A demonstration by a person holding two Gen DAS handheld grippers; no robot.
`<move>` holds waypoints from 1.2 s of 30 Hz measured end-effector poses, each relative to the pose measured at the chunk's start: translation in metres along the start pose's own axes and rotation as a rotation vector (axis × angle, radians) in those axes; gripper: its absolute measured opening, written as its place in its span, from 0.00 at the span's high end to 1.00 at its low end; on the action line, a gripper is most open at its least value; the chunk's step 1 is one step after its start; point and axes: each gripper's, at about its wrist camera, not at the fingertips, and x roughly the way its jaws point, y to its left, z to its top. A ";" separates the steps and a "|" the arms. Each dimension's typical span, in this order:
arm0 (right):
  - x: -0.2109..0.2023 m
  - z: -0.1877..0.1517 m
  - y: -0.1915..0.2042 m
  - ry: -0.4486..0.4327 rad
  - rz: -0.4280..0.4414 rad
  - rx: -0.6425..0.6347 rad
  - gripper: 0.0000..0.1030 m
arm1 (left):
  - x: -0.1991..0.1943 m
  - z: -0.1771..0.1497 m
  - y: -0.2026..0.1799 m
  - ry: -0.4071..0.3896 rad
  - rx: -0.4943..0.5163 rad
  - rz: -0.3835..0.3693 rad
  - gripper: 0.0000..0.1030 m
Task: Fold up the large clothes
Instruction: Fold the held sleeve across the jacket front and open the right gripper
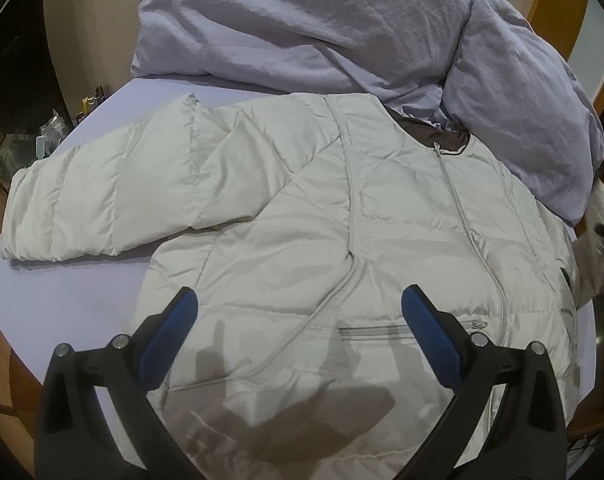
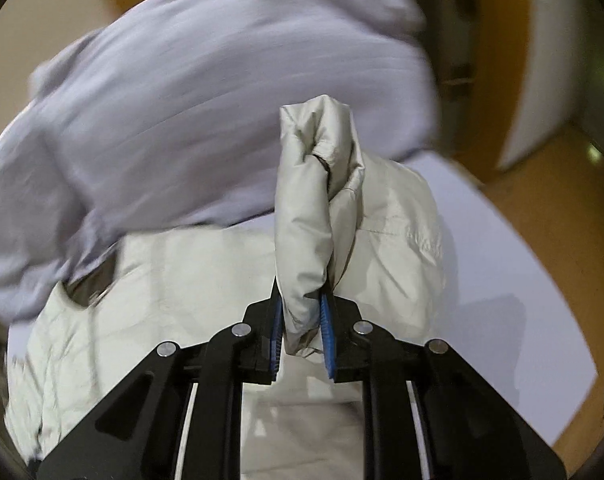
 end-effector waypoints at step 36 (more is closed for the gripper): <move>0.047 -0.100 0.232 0.291 0.304 -0.393 0.46 | 0.006 0.015 0.040 -0.004 -0.064 0.031 0.02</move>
